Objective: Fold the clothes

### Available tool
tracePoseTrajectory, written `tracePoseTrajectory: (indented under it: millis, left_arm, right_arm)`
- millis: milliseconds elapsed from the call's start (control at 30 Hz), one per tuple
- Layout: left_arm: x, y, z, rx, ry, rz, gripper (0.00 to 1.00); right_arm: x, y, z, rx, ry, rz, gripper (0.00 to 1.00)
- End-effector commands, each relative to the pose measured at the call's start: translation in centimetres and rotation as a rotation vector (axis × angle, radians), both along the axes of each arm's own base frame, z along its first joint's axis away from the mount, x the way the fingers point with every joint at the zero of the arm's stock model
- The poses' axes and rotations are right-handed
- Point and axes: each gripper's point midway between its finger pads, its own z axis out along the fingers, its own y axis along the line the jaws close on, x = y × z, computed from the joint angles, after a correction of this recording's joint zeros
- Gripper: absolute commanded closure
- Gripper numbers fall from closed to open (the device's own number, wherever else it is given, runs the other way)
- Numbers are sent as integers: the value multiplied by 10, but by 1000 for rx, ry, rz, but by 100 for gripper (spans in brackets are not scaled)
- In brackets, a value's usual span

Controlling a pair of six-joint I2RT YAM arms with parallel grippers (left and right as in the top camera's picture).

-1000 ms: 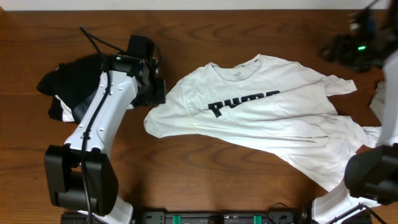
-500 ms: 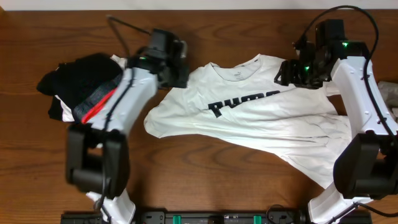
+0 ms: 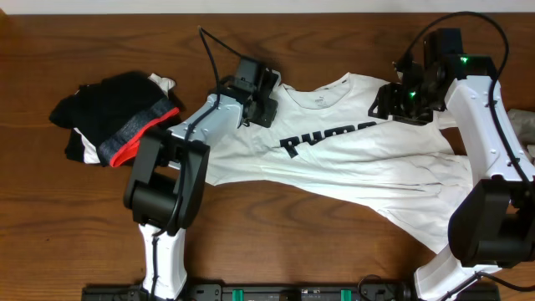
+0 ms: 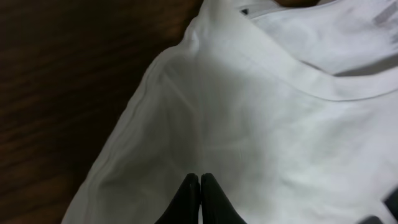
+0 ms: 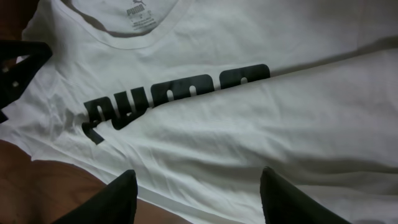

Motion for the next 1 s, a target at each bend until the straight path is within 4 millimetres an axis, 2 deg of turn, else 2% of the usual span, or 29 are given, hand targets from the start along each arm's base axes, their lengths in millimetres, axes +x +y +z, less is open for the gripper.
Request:
tracePoseTrajectory:
  millis: [0, 67, 100, 200, 333, 433, 600, 700, 833, 867, 967]
  left_arm:
    - [-2, 6, -24, 36, 33, -4, 94]
    - [0, 18, -38, 87, 40, 24, 94]
    - [3, 30, -44, 133, 37, 63, 94]
    - [17, 84, -54, 284, 9, 231, 94]
    - [37, 152, -50, 315, -21, 444, 94]
    - [50, 191, -43, 259, -21, 577, 94]
    - [58, 214, -33, 216, -11, 622, 94]
    - [63, 216, -22, 218, -8, 626, 94]
    - [72, 213, 10, 209, -34, 624, 83]
    - [73, 213, 18, 206, -42, 625, 83]
    - [74, 213, 51, 191, -80, 629, 74]
  right_arm:
    - [0, 3, 3, 13, -1, -10, 40]
    - [1, 3, 3, 13, -2, -10, 41]
    - [1, 3, 3, 13, -3, -10, 41]
    - [1, 3, 3, 14, -5, -10, 42]
    - [1, 3, 3, 14, -4, -9, 42]
    - [1, 4, 3, 13, -4, -8, 42]
    - [-2, -2, -4, -34, 9, -13, 41]
    - [-7, -5, -13, -78, 29, -7, 40]
    - [-9, -18, -26, -174, 34, -16, 36]
    - [-6, -22, -29, -199, 22, -23, 35]
    - [10, -24, -37, -214, -58, -6, 39]
